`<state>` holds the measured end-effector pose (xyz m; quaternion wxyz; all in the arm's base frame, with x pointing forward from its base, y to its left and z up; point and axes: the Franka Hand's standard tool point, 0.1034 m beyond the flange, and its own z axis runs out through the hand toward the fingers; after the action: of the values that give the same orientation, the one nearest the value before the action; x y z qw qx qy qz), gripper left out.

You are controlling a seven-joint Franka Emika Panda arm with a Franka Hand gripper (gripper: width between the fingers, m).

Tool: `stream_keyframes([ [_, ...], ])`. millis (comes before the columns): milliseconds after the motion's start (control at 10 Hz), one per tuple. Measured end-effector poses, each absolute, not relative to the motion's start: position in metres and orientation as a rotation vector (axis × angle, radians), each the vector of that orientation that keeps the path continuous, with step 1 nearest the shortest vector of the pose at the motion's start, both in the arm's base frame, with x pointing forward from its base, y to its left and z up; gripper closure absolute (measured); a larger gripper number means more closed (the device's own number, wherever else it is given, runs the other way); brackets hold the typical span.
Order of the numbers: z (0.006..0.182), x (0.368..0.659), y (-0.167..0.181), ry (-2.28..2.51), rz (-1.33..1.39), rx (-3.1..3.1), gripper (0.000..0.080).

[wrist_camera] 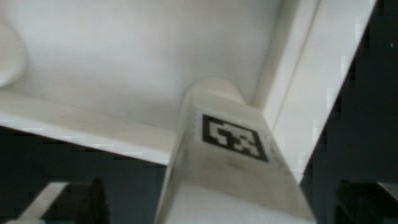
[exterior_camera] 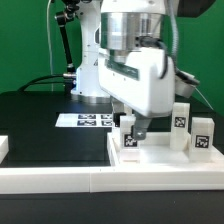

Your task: Assemble square table

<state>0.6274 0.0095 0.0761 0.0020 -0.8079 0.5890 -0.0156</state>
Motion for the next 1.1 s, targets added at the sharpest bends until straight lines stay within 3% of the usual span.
stream_keyframes([
  [1100, 0.0780, 0.6278, 0.0106, 0.573, -0.050, -3.110, 0.0150],
])
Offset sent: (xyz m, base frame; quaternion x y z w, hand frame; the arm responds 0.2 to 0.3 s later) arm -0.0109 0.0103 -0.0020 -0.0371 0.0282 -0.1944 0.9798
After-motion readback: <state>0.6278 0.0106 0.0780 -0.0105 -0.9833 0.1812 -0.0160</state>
